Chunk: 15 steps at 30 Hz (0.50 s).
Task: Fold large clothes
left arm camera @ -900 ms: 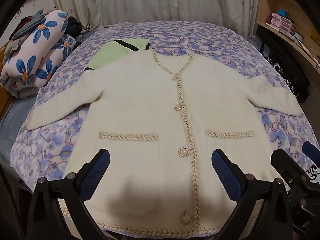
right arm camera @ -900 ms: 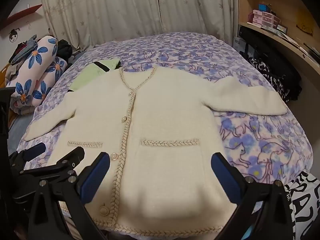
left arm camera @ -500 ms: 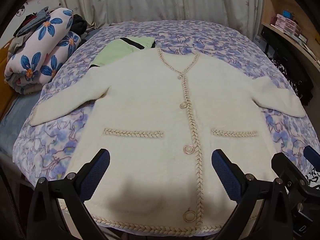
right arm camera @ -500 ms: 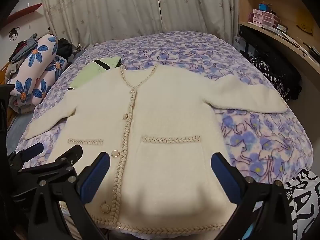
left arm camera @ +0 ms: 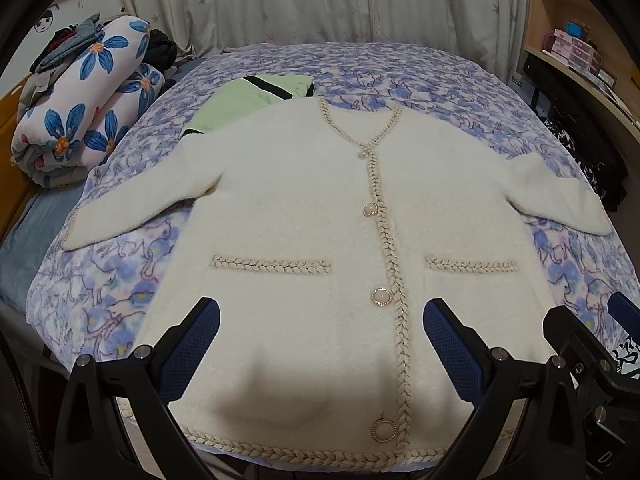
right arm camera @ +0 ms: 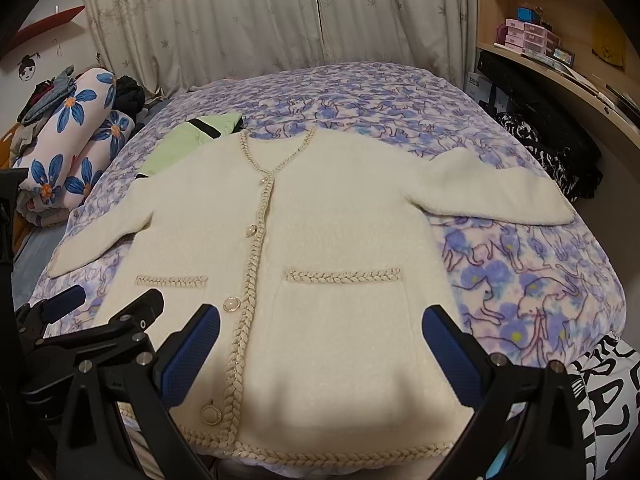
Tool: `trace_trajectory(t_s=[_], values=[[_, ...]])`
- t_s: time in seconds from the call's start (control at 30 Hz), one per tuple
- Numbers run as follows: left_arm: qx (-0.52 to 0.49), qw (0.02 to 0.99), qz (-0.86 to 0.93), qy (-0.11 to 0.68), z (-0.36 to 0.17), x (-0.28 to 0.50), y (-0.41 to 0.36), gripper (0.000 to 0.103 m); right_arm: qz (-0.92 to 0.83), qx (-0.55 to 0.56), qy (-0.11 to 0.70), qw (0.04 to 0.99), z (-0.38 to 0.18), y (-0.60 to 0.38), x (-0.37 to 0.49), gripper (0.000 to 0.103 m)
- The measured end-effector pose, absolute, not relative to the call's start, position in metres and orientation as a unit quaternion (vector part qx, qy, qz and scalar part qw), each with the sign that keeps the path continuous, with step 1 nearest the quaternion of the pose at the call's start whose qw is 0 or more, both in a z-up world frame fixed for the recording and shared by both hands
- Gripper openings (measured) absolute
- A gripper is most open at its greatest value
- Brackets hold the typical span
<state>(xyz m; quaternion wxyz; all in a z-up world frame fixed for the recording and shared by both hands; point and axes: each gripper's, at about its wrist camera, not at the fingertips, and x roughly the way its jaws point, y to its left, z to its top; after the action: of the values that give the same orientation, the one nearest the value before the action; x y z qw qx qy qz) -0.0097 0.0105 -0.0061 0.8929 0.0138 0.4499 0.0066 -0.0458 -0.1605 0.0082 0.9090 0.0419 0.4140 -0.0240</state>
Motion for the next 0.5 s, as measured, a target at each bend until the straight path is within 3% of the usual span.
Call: trace_trajectory(t_s=[0.5], values=[[0.015,0.888,0.011,0.459,-0.0049,-0.0081,0.0134,0.101,-0.027,0.04,0.415,0.909,0.0061,-0.1578,-0.0459,0.101]])
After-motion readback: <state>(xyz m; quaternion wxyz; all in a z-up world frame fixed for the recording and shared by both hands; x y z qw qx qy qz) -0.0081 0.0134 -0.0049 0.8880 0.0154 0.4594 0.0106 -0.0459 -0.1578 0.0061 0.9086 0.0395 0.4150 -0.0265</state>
